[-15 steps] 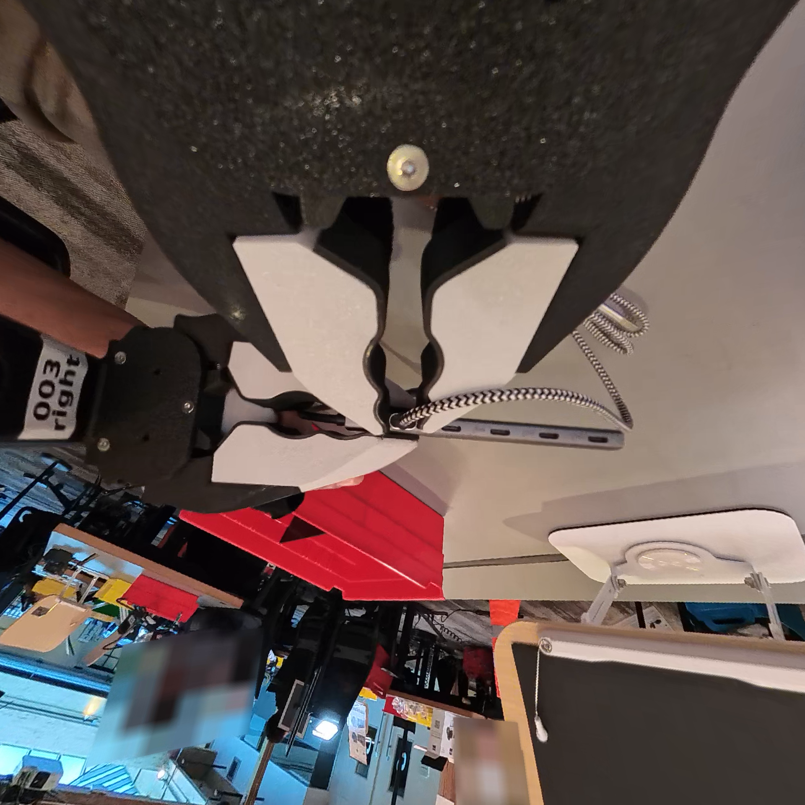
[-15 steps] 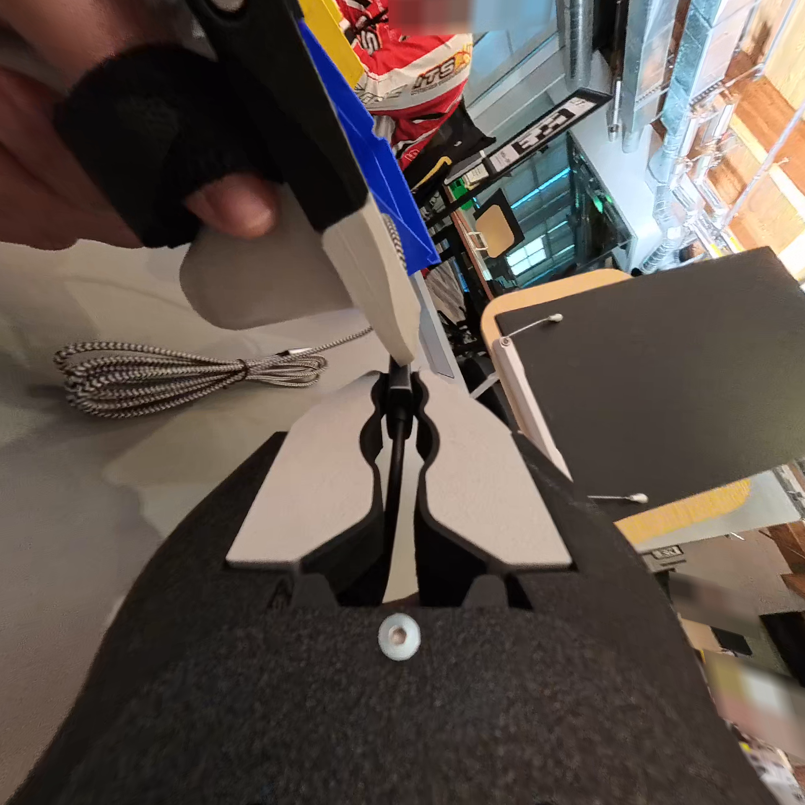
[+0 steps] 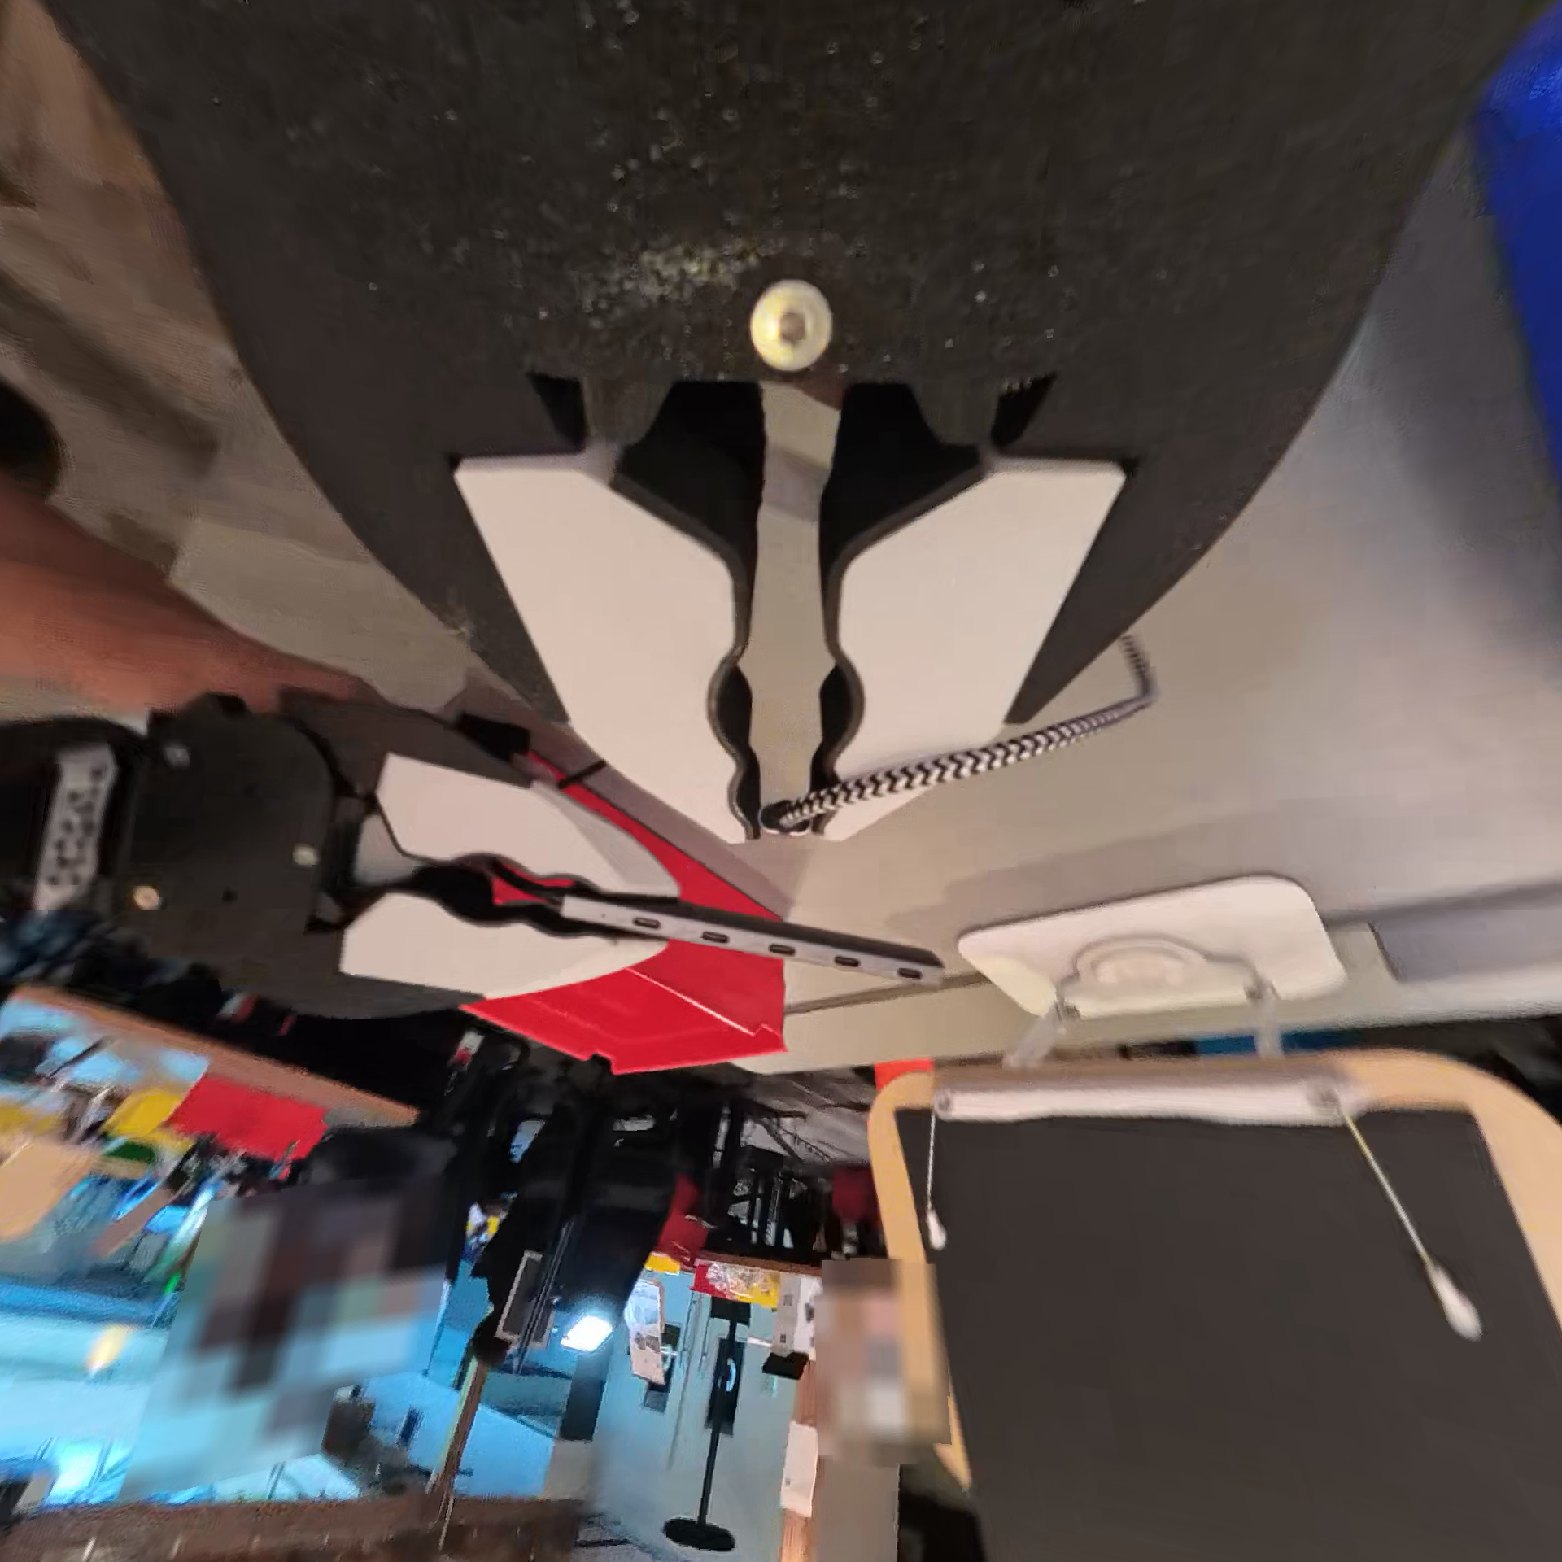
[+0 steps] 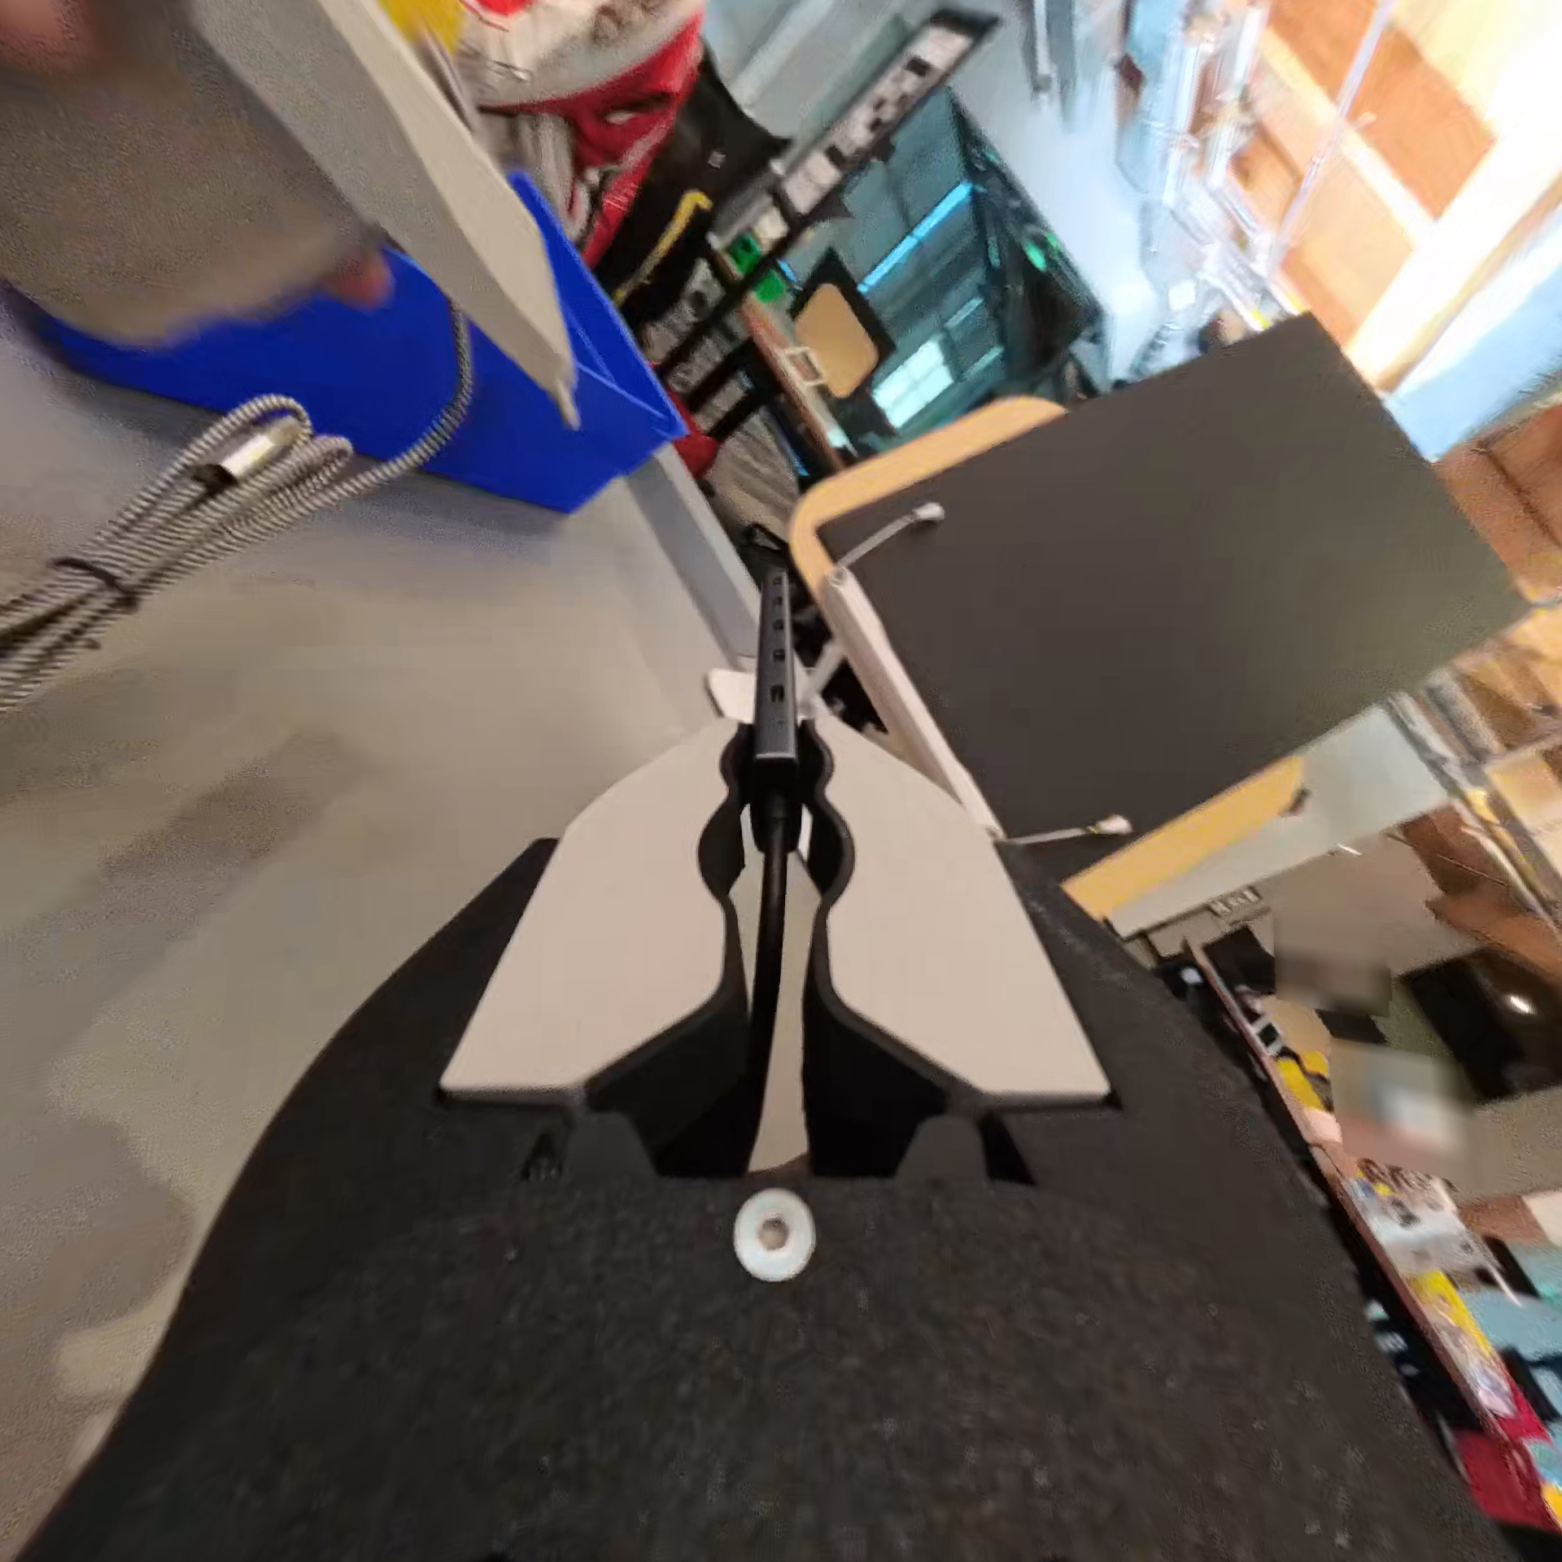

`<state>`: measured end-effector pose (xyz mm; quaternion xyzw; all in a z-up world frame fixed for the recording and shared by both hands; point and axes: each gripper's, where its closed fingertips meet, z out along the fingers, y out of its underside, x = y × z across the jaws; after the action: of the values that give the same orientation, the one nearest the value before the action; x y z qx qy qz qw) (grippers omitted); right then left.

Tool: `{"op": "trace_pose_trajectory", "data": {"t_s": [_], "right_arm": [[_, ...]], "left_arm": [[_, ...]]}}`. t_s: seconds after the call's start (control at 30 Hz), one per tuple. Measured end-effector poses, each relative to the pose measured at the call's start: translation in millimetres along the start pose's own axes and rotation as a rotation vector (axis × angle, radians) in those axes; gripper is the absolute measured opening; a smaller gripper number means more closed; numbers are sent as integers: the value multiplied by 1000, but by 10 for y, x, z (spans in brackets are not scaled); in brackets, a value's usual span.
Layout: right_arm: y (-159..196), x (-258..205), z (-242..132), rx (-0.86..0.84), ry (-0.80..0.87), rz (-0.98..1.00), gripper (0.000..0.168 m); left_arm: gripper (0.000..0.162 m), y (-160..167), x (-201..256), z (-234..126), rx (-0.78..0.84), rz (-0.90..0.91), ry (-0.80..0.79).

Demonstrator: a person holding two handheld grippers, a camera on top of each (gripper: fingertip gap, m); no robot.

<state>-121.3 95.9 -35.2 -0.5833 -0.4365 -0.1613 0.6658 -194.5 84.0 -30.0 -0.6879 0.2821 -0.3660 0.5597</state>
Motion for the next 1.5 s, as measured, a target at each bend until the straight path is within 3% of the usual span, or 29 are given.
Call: {"op": "trace_pose_trajectory", "data": {"t_s": [0.13,0.33,0.4,0.53,0.63,0.73,0.83,1.0,1.1,1.27,1.4,1.5], "right_arm": [[113,-171,36,-14,-77,43,10],[119,232,-56,27,-81,192,10],[47,656,-133,46,-26,201,10],[34,1958,-400,174,109,365,10],[376,2587,-401,265,94,428,10],[1188,2544,-102,143,-110,634,10],[1811,2319,-13,-3,-217,690,10],[2503,1919,-104,-333,-388,484,10],[2779,1652,-163,-463,-525,449,10],[3016,1604,-69,-627,-584,341,11],[3332,1726,-26,-846,-539,138,29],[3222,1799,-11,-890,-482,127,48]], "left_arm": [[11,373,-52,72,-117,-105,37],[11,606,95,64,-192,-43,60],[11,634,147,48,-203,-40,78],[11,697,197,-1,-217,-49,92],[11,720,232,-36,-223,-18,89],[11,712,259,-49,-222,43,83],[11,695,293,-56,-213,31,102],[11,768,303,-39,-231,23,109],[11,821,357,-11,-246,19,127],[11,865,417,10,-260,30,136],[11,836,439,-11,-259,37,134],[11,810,450,-42,-258,47,135]]}}
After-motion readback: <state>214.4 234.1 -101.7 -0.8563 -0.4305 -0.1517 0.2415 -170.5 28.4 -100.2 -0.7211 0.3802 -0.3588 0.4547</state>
